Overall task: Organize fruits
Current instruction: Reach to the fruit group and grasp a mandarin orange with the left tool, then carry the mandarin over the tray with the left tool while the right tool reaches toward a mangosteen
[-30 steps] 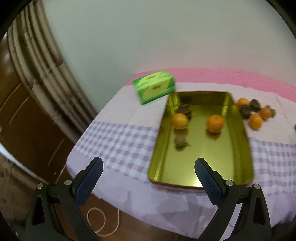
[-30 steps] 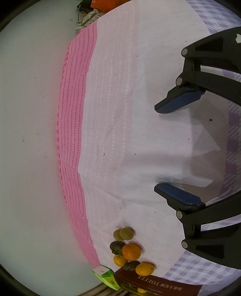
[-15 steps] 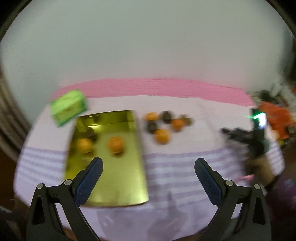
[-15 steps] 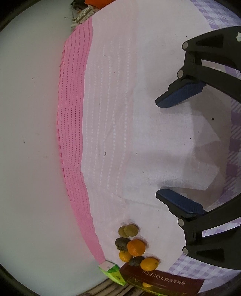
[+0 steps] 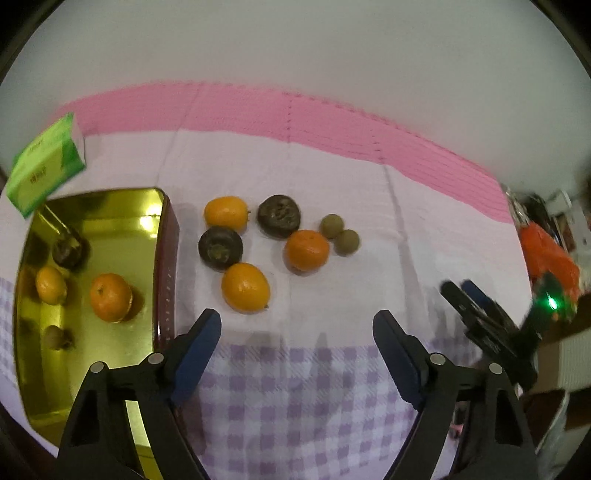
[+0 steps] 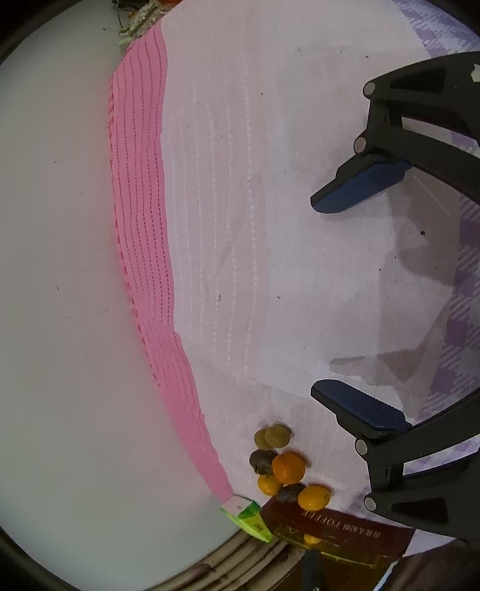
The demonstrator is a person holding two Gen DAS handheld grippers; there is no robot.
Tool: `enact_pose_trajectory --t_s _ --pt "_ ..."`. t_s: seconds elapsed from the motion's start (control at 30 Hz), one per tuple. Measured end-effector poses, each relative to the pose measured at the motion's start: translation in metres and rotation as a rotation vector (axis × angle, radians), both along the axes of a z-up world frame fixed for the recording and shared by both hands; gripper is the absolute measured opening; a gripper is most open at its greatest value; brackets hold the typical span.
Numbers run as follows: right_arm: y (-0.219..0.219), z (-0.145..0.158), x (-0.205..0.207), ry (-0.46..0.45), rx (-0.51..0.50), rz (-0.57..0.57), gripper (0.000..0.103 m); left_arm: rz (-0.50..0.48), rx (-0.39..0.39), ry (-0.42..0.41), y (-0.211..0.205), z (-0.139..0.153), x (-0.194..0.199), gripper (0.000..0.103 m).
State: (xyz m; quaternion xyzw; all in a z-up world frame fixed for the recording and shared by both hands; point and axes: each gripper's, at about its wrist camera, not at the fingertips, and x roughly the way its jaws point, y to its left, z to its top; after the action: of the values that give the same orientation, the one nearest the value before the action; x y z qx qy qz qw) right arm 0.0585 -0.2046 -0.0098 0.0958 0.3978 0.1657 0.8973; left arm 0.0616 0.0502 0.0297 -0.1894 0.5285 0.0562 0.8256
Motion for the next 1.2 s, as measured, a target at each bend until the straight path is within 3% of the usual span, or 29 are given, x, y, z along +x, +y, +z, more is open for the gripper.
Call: enact_pose_trajectory --t_s 0.3,0.4,0.5,0.53,0.57,0.73,0.97,1.2 --pt "-0.003 0.000 0.000 -0.002 0.051 0.023 0.090 0.057 0.077 0.068 0.010 -0.031 0.023 0.073" --pt "-0.004 0.000 0.000 -0.003 0.062 0.026 0.090 0.059 0.076 0.083 0.010 -0.040 0.029 0.064" --pt "-0.005 0.000 0.001 -0.002 0.070 0.026 0.090 0.063 0.074 0.113 0.010 -0.051 0.037 0.049" --pt "-0.006 0.000 0.001 -0.002 0.072 0.026 0.090 0.062 0.068 0.123 0.010 -0.056 0.040 0.040" --pt "-0.006 -0.001 0.001 -0.001 0.075 0.025 0.090 0.060 0.045 0.135 0.011 -0.060 0.041 0.039" --pt "-0.007 0.000 0.001 -0.001 0.080 0.025 0.090 0.058 0.033 0.094 0.005 -0.055 0.026 0.038" --pt "-0.005 0.001 -0.002 -0.019 0.084 0.039 0.089 0.043 -0.034 -0.010 -0.007 -0.018 -0.026 0.038" --pt "0.001 0.001 -0.002 -0.016 0.048 0.043 0.086 0.016 -0.050 -0.055 -0.004 0.008 -0.069 0.038"
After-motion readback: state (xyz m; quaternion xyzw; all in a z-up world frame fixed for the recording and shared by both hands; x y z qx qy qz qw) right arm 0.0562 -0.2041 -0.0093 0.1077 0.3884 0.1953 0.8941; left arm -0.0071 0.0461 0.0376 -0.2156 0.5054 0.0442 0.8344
